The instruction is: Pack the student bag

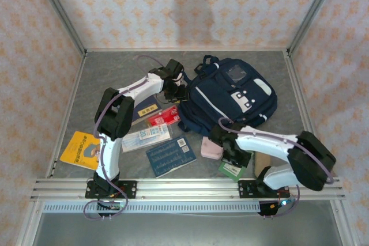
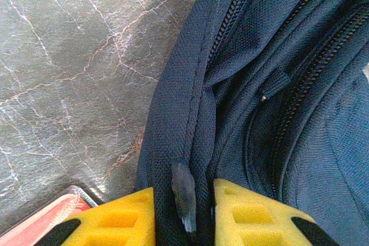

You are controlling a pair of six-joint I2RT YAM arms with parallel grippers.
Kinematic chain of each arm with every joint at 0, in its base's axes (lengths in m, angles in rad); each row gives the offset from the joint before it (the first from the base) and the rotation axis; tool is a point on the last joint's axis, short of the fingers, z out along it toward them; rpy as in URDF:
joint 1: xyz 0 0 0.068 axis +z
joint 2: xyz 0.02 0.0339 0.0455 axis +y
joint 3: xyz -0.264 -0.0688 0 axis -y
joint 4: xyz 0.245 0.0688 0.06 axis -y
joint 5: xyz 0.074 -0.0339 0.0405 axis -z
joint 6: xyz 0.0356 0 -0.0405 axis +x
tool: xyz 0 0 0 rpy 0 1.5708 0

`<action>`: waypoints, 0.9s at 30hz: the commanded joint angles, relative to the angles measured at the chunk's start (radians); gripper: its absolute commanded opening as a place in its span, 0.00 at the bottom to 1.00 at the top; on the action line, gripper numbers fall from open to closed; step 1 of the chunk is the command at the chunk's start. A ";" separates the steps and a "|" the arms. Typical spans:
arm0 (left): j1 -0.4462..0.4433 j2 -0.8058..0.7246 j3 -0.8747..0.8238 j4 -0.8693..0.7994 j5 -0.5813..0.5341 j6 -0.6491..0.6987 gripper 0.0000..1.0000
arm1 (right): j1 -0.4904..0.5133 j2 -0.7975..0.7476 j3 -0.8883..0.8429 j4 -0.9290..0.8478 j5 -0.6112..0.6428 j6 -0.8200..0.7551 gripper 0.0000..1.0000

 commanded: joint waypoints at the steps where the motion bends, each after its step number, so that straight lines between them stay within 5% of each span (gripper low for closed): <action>1: 0.023 -0.001 -0.013 -0.071 -0.022 0.011 0.26 | -0.057 0.101 0.043 0.173 0.169 -0.035 0.00; 8: 0.023 -0.011 -0.035 -0.068 -0.018 0.014 0.26 | -0.212 0.071 0.164 0.122 0.307 -0.183 0.00; 14: 0.022 -0.040 -0.112 -0.014 0.041 -0.005 0.25 | -0.339 0.026 0.227 0.194 0.199 -0.301 0.01; 27: -0.008 -0.156 -0.314 0.153 0.158 -0.135 0.17 | -0.508 0.399 0.557 0.328 0.050 -0.464 0.10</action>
